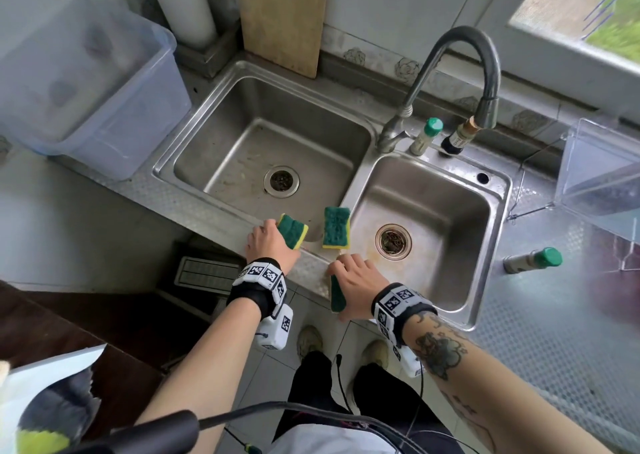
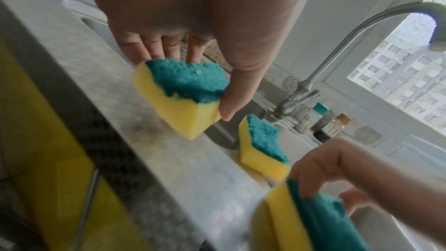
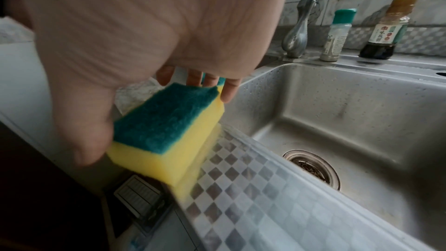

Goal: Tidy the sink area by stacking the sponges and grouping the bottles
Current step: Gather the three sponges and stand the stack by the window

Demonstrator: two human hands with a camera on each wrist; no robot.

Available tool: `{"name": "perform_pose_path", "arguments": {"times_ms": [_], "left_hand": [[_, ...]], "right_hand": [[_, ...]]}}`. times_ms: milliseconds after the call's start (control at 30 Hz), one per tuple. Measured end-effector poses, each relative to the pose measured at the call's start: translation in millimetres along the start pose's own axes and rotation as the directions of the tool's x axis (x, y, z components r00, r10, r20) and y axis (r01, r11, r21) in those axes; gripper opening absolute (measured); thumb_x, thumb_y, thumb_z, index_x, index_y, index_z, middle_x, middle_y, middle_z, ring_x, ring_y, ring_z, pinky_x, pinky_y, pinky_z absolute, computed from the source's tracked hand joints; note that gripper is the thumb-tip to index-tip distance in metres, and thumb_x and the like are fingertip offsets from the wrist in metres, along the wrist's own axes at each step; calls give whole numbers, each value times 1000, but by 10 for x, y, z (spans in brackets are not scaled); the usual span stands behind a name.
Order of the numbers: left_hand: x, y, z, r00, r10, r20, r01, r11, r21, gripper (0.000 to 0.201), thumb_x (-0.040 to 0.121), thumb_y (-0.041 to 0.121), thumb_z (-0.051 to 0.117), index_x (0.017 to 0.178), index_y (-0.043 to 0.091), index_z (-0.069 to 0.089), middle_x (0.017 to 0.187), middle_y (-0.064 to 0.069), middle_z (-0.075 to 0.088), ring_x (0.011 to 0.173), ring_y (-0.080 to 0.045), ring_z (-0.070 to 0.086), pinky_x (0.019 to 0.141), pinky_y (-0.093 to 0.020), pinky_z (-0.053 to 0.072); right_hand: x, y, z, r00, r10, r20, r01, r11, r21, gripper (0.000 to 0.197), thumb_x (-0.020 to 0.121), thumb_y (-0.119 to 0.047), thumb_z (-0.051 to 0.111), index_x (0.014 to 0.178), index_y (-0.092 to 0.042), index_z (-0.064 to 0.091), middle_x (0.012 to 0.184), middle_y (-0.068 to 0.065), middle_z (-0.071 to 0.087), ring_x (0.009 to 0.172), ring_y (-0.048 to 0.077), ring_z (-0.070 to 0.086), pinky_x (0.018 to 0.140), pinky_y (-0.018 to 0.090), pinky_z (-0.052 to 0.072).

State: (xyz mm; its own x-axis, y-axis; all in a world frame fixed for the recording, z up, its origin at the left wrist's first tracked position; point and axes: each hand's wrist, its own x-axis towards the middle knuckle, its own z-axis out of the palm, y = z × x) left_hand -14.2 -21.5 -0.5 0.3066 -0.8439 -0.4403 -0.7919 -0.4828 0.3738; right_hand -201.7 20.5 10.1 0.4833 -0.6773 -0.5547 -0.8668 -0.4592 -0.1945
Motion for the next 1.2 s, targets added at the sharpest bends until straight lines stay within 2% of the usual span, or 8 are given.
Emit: {"name": "perform_pose_path", "arguments": {"times_ms": [100,267,433,700,800,933,1033,1199], "left_hand": [[11,229,13,999,40,23,-39,998,-48,71,66,31,79,125,12,43,125,-17,52,117,-35,48,93,-41,43],[45,638,170,995,64,79,-52,988,-144,82,64,34,81,129,10,37,127,-17,48,120,-35,46,98,-42,43],[102,873,382,995,48,85,-31,982,-187,91,60,34,83,131,8,33,129,-19,46,120,-35,45,103,-40,37],[166,977,566,993,34,113,-25,997,-79,94,61,34,81,135,8,29,133,-20,41,122,-37,40,101,-43,36],[162,1005,603,994,15,112,-12,999,-35,99,61,29,81,139,9,23,136,-21,37,124,-38,37,100,-44,37],[145,1052,647,995,0,102,1,1000,-5,101,63,19,79,142,8,18,133,-24,42,121,-40,43,96,-46,42],[124,1056,645,998,20,64,-23,999,48,95,66,17,76,141,10,18,127,-25,47,115,-40,48,89,-46,44],[96,1018,558,993,104,61,-110,989,99,79,67,16,69,131,12,23,116,-25,57,108,-41,52,88,-46,47]], "right_hand": [[-52,28,39,999,12,-44,-12,1000,5,75,60,-47,71,118,-12,41,121,10,45,107,31,45,89,42,43],[-194,277,34,987,122,-108,-112,989,93,72,56,-57,65,111,-15,45,116,8,49,103,30,47,86,42,45],[-432,594,49,967,214,-139,-189,967,171,72,59,-60,64,113,-17,45,121,6,47,107,27,45,90,39,42],[-624,803,74,949,276,-153,-241,947,213,71,60,-59,67,111,-16,44,123,7,46,109,27,44,94,42,43],[-653,787,69,950,274,-153,-240,948,208,72,61,-59,67,114,-15,44,125,8,46,110,27,44,94,42,43],[-686,791,38,947,271,-172,-234,949,210,69,63,-59,64,112,-15,44,124,7,46,110,27,43,93,41,42],[-708,823,4,943,277,-186,-238,949,208,65,63,-57,64,110,-16,44,123,7,46,109,28,43,93,42,41],[-772,902,-41,925,313,-217,-256,932,256,63,61,-51,68,108,-17,43,123,6,45,111,27,42,94,40,40]]}}
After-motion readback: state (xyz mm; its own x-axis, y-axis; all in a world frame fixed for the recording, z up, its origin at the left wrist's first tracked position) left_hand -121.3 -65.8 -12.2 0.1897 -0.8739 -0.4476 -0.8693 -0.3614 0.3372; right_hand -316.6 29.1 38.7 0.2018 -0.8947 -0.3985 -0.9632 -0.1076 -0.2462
